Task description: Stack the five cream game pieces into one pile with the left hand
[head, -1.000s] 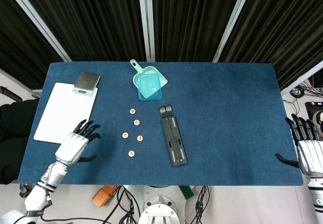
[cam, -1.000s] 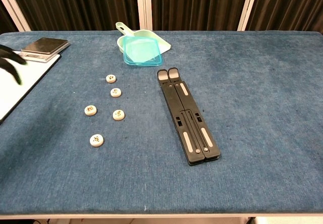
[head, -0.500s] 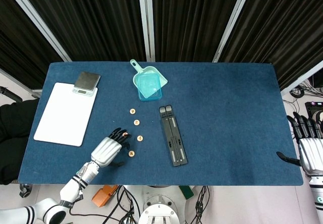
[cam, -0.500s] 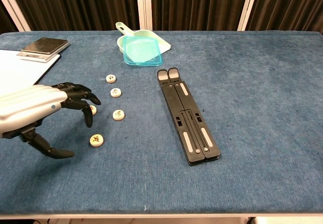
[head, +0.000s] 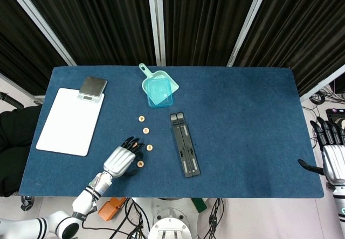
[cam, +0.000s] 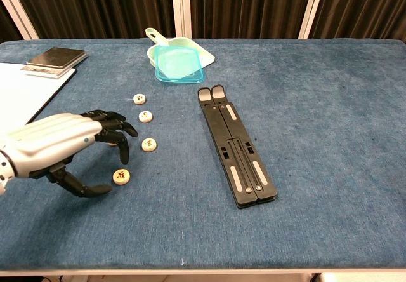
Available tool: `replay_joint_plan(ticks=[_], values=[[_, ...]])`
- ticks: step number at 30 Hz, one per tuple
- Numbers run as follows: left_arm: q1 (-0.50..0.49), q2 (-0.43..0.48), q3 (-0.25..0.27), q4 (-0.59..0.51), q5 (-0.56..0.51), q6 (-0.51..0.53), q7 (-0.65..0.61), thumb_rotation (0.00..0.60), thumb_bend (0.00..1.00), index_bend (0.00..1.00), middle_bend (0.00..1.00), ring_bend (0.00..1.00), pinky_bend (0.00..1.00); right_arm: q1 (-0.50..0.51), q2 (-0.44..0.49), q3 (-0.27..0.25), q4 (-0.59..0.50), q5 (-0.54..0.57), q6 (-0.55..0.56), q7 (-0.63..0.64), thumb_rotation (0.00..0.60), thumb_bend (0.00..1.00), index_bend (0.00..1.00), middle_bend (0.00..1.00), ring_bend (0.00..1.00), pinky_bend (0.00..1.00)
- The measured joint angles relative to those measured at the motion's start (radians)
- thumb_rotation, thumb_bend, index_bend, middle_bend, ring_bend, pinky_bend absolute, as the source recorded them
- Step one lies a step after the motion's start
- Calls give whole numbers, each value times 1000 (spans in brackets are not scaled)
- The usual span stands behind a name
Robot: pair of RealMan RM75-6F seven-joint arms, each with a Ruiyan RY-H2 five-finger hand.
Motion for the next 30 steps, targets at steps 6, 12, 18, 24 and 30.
replay_joint_plan(ticks=[6, 12, 18, 24, 30], values=[[-7, -13, 1, 9, -17, -1, 6, 600, 301, 437, 128, 0, 3, 2, -2, -1, 5, 1, -5, 5, 600, 48, 0, 0, 0, 8], [-14, -20, 3, 13, -39, -9, 15, 600, 301, 443, 121, 0, 3, 0, -2, -1, 6, 2, -2, 7, 600, 48, 0, 0, 0, 8], [-21, -35, 2, 25, -45, -5, 7, 600, 326, 477, 121, 0, 3, -2, -4, -1, 6, 3, 0, 7, 600, 48, 0, 0, 0, 8], [-26, -43, -4, 41, -46, 10, 4, 600, 359, 531, 121, 0, 3, -4, -4, -2, 7, 4, 2, 8, 600, 48, 0, 0, 0, 8], [-30, -16, -39, 15, -64, 33, -10, 600, 360, 531, 121, 0, 3, -6, -1, 0, 4, 2, 8, 6, 600, 48, 0, 0, 0, 8]])
